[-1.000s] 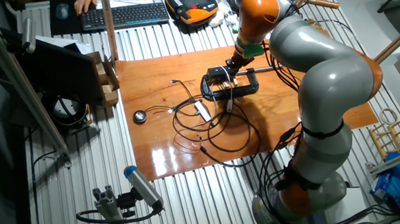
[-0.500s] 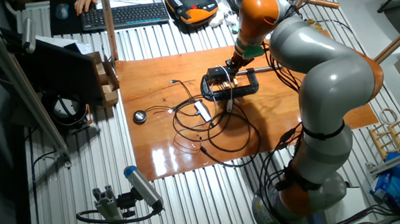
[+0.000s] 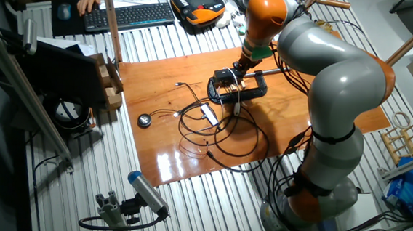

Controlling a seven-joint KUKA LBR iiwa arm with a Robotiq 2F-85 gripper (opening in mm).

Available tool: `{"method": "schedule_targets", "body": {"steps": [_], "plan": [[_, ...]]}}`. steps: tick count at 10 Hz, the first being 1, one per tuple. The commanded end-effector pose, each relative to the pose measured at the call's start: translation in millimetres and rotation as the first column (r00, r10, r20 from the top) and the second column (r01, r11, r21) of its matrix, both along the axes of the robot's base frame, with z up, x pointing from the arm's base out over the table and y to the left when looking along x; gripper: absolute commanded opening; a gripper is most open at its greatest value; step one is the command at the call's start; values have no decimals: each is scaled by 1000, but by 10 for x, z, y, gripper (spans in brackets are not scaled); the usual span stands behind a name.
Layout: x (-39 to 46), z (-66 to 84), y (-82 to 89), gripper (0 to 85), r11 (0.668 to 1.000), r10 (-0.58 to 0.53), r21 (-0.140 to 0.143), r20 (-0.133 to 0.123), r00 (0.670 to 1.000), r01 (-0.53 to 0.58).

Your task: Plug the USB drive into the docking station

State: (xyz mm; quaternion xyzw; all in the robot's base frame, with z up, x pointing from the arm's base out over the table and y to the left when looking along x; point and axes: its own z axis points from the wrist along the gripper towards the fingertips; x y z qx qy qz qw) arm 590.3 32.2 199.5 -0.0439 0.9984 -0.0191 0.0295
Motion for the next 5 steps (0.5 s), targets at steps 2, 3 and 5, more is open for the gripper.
{"method": "schedule_targets", "body": {"steps": [2, 3, 5], "plan": [[1, -1, 0, 0, 1000, 23, 14, 18, 1000, -23], [1, -1, 0, 0, 1000, 20, 16, 13, 1000, -20], [1, -1, 0, 0, 1000, 0, 5, 6, 1000, 0]]}}
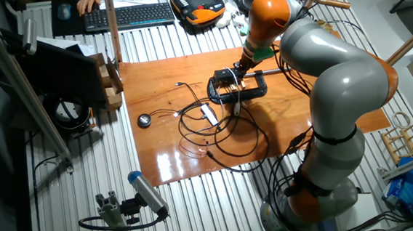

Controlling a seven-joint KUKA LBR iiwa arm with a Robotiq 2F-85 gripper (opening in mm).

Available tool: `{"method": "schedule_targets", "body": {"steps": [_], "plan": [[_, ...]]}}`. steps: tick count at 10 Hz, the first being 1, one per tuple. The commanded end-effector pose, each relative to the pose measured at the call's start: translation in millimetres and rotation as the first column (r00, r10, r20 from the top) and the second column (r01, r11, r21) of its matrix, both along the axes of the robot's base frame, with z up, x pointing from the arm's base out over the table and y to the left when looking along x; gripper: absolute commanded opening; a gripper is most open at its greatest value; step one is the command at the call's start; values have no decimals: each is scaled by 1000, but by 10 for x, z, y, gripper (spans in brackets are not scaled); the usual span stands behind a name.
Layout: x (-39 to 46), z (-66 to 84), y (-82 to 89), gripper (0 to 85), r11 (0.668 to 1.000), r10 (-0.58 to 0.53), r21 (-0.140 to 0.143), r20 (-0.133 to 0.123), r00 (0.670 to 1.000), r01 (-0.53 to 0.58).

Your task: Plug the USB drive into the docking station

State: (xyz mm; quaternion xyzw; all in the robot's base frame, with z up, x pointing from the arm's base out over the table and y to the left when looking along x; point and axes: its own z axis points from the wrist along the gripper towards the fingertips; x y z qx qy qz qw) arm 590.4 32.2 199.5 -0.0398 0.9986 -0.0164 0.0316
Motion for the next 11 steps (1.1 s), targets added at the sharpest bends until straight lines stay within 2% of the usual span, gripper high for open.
{"method": "schedule_targets", "body": {"steps": [1, 4, 6, 7, 9, 11], "plan": [[0, 0, 0, 0, 1000, -14, 1, -2, 1000, 14], [45, 3, 43, 0, 999, -53, -4, 10, 999, 53], [138, -57, 111, 0, 999, -46, -3, 45, 998, 46], [179, -97, 129, 0, 999, -44, 7, 55, 997, 44], [250, -110, 181, 0, 999, -40, 13, 61, 997, 39], [374, -46, 256, 0, 999, -38, 12, 52, 998, 38]]}}
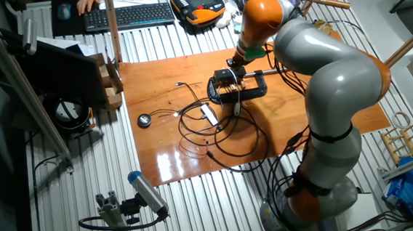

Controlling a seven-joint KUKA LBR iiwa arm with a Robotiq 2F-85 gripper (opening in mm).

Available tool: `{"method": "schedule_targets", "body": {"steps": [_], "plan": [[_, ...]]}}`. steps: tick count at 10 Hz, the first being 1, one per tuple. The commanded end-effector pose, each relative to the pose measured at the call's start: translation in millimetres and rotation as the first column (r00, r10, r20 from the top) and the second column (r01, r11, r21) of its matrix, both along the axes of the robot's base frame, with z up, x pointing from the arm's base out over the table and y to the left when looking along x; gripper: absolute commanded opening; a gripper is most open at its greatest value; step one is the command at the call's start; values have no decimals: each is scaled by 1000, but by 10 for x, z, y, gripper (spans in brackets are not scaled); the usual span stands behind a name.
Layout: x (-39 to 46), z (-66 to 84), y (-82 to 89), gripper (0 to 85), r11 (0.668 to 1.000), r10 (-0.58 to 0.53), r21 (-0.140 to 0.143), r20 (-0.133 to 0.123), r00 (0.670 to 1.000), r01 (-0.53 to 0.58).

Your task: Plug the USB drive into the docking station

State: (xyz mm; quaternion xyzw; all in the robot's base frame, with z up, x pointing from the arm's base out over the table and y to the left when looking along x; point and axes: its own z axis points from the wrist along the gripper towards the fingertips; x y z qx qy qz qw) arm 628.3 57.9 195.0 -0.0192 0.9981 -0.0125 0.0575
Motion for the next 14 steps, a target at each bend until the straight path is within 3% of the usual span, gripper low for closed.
{"method": "schedule_targets", "body": {"steps": [1, 6, 14], "plan": [[47, 2, 12, 0, 1000, -1, -4, -2, 1000, 1], [301, -135, -71, 0, 1000, 12, 10, 0, 1000, -12], [371, -385, -68, 0, 1000, 9, 21, -12, 1000, -9]]}}
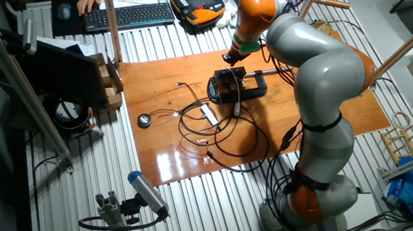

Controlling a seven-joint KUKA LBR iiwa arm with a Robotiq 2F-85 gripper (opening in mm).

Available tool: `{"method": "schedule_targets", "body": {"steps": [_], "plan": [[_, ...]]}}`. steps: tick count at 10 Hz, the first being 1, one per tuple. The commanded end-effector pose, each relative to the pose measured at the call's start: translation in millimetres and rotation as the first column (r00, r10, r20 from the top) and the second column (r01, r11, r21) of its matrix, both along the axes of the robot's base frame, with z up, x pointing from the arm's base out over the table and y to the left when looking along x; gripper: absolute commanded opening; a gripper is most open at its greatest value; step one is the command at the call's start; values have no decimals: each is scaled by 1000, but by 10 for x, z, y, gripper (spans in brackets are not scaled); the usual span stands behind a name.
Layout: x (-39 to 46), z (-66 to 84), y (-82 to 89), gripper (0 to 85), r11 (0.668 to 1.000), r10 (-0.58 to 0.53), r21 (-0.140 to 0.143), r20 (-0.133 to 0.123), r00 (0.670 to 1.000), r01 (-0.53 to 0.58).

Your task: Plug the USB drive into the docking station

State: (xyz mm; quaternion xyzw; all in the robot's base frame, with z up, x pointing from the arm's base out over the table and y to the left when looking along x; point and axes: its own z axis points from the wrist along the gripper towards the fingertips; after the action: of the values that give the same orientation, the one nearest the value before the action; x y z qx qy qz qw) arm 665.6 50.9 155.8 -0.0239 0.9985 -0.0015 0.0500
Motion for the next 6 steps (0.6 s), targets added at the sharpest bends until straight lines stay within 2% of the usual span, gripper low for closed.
{"method": "schedule_targets", "body": {"steps": [1, 3, 4, 5, 6], "plan": [[4, -15, 0, 0, 1000, 2, 1, -2, 1000, -2], [4, -15, 0, 0, 1000, 2, 7, 0, 1000, -2], [4, -15, 0, 0, 1000, 0, -4, -2, 1000, 0], [4, -15, 0, 0, 1000, -16, 1, -12, 1000, 16], [4, -15, 0, 0, 999, -23, -23, -19, 1000, 23]]}}
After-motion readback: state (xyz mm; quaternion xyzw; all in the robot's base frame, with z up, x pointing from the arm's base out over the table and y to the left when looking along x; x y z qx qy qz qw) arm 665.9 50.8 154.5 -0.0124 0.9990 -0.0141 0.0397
